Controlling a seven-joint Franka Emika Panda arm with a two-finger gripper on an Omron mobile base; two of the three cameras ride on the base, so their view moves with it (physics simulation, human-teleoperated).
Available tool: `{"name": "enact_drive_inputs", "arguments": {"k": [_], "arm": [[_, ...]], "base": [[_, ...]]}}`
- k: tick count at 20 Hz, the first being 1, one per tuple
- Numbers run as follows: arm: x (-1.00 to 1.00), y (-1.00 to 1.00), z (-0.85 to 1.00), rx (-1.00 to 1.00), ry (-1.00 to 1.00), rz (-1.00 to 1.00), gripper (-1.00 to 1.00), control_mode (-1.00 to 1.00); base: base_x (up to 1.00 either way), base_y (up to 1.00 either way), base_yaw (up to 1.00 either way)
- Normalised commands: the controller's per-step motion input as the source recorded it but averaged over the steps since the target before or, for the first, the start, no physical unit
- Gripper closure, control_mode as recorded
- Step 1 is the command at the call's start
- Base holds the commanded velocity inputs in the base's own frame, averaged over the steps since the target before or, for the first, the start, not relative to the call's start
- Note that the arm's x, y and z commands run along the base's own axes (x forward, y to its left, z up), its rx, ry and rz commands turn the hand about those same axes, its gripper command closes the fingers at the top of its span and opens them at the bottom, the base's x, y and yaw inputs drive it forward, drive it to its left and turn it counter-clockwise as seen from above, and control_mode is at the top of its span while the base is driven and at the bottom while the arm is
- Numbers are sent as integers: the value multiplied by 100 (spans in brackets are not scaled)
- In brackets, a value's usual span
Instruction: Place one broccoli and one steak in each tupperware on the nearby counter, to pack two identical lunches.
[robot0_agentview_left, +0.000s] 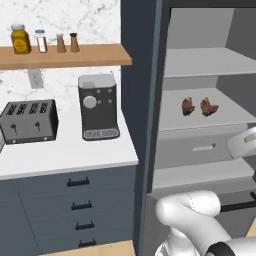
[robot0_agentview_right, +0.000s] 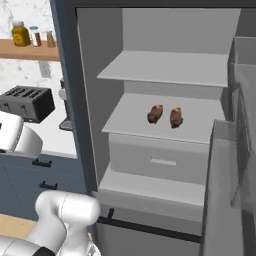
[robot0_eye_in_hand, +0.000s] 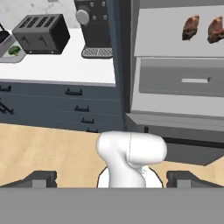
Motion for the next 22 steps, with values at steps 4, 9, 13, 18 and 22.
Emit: {"name": "enact_drive_inputs", "arguments": {"k": [4,9,13,18,22], "arm": [[0,0,0,0,0,0,-100,100],[0,0,0,0,0,0,-100,100],[0,0,0,0,0,0,-100,100],[0,0,0,0,0,0,-100,100],[0,0,0,0,0,0,-100,100]], "base": [[21,-41,0],[17,-36,0],[35,-32,0],[42,-26,0],[25,-22,0]]}}
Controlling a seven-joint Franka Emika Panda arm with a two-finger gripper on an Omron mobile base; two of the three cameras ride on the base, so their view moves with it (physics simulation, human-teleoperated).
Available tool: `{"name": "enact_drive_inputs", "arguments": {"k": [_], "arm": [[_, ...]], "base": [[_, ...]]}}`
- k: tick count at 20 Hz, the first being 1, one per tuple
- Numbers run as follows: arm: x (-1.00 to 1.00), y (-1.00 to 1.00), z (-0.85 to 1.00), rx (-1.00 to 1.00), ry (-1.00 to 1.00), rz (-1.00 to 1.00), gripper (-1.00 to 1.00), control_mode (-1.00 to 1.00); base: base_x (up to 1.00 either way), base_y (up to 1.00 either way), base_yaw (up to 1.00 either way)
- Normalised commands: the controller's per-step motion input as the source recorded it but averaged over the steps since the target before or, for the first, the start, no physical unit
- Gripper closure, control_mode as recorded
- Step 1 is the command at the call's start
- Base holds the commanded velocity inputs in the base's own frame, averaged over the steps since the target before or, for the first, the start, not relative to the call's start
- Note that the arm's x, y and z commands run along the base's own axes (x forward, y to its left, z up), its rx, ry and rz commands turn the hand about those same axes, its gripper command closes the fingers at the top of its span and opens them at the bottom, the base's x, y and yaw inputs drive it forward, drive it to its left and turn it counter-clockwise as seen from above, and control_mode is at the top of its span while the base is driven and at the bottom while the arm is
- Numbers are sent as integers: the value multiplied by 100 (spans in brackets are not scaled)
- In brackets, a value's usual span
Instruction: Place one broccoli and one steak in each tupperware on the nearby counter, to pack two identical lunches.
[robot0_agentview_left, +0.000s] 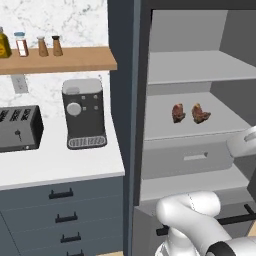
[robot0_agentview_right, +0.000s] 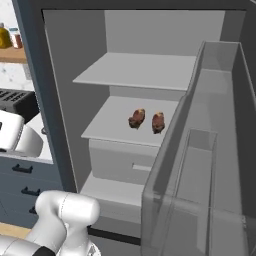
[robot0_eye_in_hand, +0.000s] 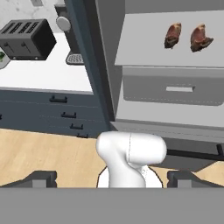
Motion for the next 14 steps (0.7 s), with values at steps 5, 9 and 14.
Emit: {"name": "enact_drive_inputs", "arguments": {"k": [5,9,14], "arm": [[0,0,0,0,0,0,-100,100],[26,-38,0,3,0,0,-100,-100],[75,-61,-2,15,0,-3,-100,-100]], "base": [[7,-20,0],[3,-8,0],[0,0,0]]}}
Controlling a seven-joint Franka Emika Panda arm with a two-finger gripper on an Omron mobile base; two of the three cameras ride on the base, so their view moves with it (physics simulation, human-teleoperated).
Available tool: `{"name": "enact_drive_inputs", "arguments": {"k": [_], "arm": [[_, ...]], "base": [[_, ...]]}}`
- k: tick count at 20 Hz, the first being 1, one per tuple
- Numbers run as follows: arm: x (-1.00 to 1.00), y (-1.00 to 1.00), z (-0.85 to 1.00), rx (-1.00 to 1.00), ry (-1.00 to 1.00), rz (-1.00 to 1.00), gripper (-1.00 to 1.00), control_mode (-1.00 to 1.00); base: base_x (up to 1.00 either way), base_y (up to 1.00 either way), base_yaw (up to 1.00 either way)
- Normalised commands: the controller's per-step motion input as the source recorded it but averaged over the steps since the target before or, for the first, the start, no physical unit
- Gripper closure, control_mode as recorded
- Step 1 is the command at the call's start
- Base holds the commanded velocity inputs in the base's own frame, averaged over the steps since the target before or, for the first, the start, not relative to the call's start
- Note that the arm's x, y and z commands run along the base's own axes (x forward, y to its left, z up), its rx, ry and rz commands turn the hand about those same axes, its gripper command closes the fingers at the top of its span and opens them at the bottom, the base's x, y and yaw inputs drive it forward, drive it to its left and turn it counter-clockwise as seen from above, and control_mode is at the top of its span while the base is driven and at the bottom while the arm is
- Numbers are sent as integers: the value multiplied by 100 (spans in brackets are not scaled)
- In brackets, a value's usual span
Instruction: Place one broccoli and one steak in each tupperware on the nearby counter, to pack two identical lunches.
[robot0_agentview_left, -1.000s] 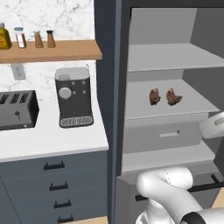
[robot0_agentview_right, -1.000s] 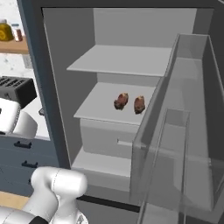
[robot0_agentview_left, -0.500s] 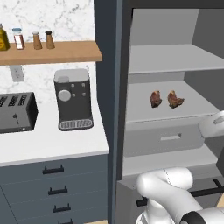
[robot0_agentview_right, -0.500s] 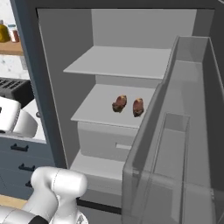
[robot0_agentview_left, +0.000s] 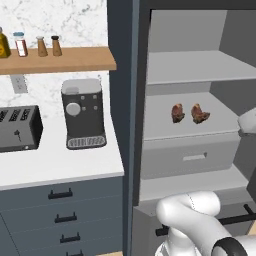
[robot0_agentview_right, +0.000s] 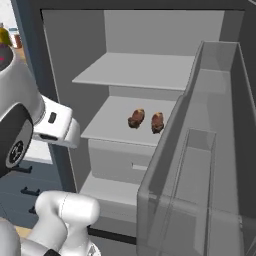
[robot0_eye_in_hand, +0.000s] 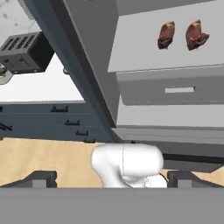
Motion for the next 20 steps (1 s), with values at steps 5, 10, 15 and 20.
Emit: {"name": "enact_drive_inputs", "arguments": {"k": [5,10,15,20], "arm": [[79,-37,-35,2,0,-10,-100,-100],[81,-4,-53,0,0,-9,-100,-100],[80,-14,-29,0,0,-3,-100,-100],[83,-24,-10,0,0,0,-100,-100]], "base": [[0,0,0],[0,0,0],[0,0,0],[0,0,0]]}}
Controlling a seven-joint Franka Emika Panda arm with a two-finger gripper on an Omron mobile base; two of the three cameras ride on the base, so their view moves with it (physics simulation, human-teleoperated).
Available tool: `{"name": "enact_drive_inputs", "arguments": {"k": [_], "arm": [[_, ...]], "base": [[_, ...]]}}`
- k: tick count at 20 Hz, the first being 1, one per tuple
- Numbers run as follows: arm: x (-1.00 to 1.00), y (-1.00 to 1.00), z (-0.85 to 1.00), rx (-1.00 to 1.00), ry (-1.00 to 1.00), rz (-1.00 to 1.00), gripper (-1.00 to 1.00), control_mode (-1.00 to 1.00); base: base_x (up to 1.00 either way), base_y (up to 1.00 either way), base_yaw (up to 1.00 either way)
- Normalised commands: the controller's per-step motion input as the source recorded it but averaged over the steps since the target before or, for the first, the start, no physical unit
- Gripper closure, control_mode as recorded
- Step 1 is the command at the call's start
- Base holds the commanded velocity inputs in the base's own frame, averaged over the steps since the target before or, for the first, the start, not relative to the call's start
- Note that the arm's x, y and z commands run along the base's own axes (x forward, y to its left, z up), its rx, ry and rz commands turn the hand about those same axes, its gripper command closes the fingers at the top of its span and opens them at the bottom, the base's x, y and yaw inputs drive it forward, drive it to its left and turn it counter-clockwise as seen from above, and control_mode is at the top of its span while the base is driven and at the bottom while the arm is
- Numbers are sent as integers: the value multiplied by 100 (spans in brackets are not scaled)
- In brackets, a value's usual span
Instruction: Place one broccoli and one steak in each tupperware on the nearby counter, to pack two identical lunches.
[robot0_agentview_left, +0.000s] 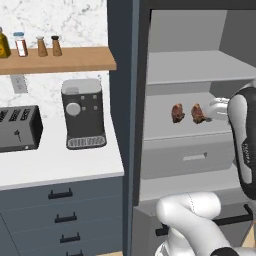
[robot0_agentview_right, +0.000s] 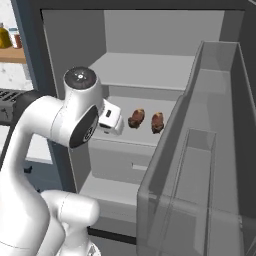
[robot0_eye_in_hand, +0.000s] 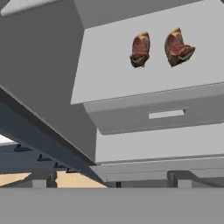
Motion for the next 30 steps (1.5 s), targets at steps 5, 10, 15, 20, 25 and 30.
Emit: {"name": "enact_drive_inputs", "arguments": {"k": [5,10,15,20,25,30], "arm": [[79,-20,-10,0,0,0,-100,-100],[53,-5,-55,0,0,0,-100,-100],[31,-2,-74,0,0,0,-100,-100],[55,-3,-10,0,0,0,-100,-100],[67,0,-1,0,0,0,-100,-100],[40,-11,-27,3,1,0,-100,-100]], "base": [[0,0,0],[0,0,0],[0,0,0],[0,0,0],[0,0,0],[0,0,0]]}}
